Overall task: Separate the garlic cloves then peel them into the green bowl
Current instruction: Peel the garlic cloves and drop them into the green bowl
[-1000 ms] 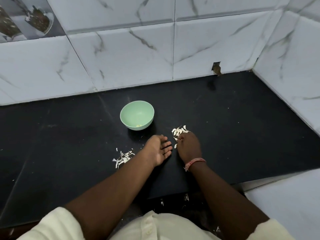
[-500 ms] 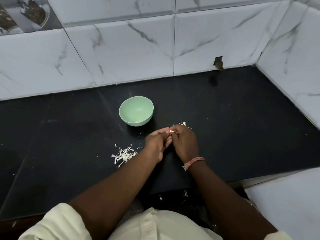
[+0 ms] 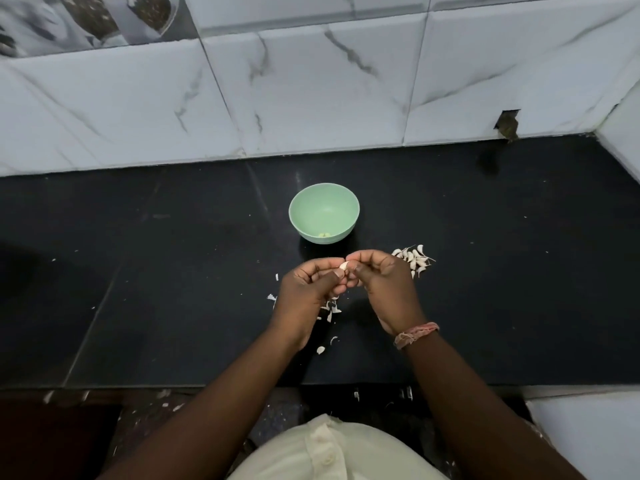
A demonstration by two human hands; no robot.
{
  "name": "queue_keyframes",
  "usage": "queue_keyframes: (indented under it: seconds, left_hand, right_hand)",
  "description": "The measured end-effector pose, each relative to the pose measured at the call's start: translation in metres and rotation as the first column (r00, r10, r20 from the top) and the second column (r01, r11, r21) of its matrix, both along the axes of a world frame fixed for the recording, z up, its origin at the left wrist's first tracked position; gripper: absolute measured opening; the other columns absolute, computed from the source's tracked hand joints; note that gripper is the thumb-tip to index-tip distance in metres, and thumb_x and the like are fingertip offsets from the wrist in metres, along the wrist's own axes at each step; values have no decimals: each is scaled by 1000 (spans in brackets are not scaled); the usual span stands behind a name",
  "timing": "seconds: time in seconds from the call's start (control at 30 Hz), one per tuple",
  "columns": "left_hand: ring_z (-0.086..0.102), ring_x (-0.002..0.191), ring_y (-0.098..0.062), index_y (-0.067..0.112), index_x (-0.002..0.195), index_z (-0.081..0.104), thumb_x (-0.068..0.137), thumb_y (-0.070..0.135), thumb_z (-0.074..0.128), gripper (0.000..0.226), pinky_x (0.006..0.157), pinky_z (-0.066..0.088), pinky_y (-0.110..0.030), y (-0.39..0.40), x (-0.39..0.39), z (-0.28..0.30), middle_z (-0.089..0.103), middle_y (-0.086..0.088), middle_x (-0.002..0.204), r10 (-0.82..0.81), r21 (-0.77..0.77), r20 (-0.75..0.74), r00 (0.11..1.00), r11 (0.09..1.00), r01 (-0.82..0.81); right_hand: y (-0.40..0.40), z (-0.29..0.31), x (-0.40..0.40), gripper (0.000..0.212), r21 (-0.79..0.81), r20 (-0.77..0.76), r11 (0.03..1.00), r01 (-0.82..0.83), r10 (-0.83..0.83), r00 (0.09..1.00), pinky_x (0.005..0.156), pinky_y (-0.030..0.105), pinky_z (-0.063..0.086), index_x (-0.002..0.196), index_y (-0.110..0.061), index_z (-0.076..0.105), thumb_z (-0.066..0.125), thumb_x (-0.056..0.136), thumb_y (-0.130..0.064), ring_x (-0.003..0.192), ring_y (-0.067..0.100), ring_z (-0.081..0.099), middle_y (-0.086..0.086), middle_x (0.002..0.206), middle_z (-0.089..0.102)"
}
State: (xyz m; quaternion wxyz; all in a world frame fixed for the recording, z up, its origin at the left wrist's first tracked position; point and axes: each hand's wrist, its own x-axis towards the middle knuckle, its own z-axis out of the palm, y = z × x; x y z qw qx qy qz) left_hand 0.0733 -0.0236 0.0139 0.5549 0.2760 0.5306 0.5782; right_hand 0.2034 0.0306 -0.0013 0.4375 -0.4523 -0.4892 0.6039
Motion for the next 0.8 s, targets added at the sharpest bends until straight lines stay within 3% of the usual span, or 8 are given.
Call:
queue_keyframes:
  seconds: [0.13,0.27,0.43,0.57,0.67,0.8]
  left_hand:
    - [73,79,-23,-3,104,72,88,-2,72,16,72,58,-25,-8,-11,2,76,-21,89,69,56,-146,987,997,-62]
    - [74,81,-26,-4,104,72,88,-5,69,16,72,59,-24,-9,-14,1,74,-27,92,143,26,-47,989,990,-142]
    - [73,75,-22,-5,103,71,87,-7,70,16,70,60,-23,-11,-15,1,75,-18,85,191,27,-1,982,981,-191]
    - [70,77,-30,-6,103,71,87,-5,71,16,71,60,-26,-12,-16,-1,74,-22,86,199,30,-47,979,980,-198]
    - [71,85,-37,3,101,75,87,2,75,14,82,60,-39,-13,-21,-3,75,-22,91,204,35,-149,968,979,-201]
    - [74,90,-39,9,98,77,86,7,78,12,89,59,-54,-17,-25,0,77,-15,89,181,48,-241,954,983,-175]
  right_hand:
    - [-5,2,-18,15,-30,38,999,-20,21,999,61,28,56,91,-3,72,60,96,5,61,20,63,17,73,70]
    - [-7,5,-27,16,-50,40,997,-55,57,998,64,34,59,94,-2,69,55,100,4,64,34,68,36,81,67]
    - [-9,12,-30,14,17,107,999,-50,48,993,71,43,61,93,-6,72,60,95,1,73,43,73,20,82,75]
    - [-15,18,-31,12,42,106,999,-26,21,994,60,31,59,90,-1,73,62,92,4,66,37,73,20,76,74]
    - [-18,20,-32,11,71,154,997,-9,-2,988,55,20,53,87,-2,75,65,91,2,59,15,70,13,73,74]
    - [-20,21,-35,10,71,154,997,-1,-10,988,53,21,54,86,0,74,66,90,4,57,11,68,7,69,73]
